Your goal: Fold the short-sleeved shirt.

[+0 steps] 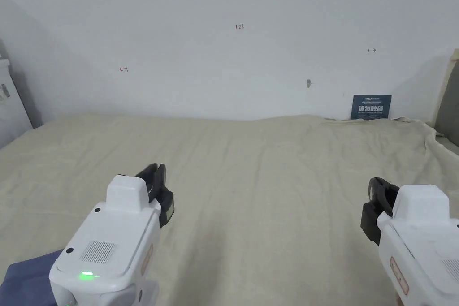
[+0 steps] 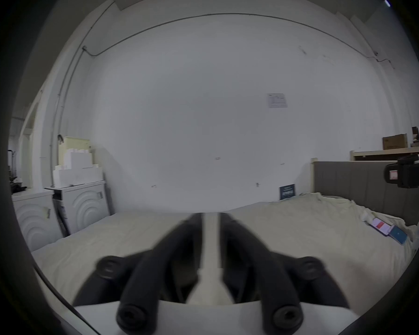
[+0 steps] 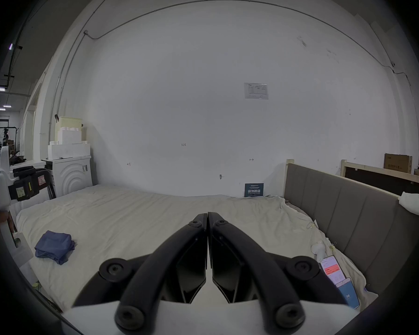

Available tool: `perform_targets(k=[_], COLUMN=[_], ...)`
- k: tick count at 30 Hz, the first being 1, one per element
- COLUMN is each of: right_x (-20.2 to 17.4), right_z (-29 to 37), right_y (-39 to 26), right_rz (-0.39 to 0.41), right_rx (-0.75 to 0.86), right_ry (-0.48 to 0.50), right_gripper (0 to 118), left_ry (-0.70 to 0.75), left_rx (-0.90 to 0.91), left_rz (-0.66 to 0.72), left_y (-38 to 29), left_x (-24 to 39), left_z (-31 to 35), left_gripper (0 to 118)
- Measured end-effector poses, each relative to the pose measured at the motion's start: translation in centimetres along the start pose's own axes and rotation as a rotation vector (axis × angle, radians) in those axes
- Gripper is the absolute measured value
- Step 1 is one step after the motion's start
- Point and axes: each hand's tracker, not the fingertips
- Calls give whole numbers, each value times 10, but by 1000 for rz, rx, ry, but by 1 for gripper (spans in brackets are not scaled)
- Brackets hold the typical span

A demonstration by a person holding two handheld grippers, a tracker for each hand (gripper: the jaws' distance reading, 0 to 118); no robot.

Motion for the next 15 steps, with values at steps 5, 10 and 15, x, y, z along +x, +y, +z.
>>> perform_targets(k=[5,10,15], right_x=[9,14,13], right_z=[5,9,12], right_y=[-2,-1,3], right_rz=[3,2,1], right_rx=[-5,-4,-1], right_ry=[-24,-40,-48], right_gripper=[0,0,0], left_ry=[-44,-42,-30], left_rx=[15,11,7], left_rz=[24,34,24], left_y=[-4,-5,-6], left_x=[19,30,34], left_z=[-5,-9,-9], left_gripper=[0,0,0])
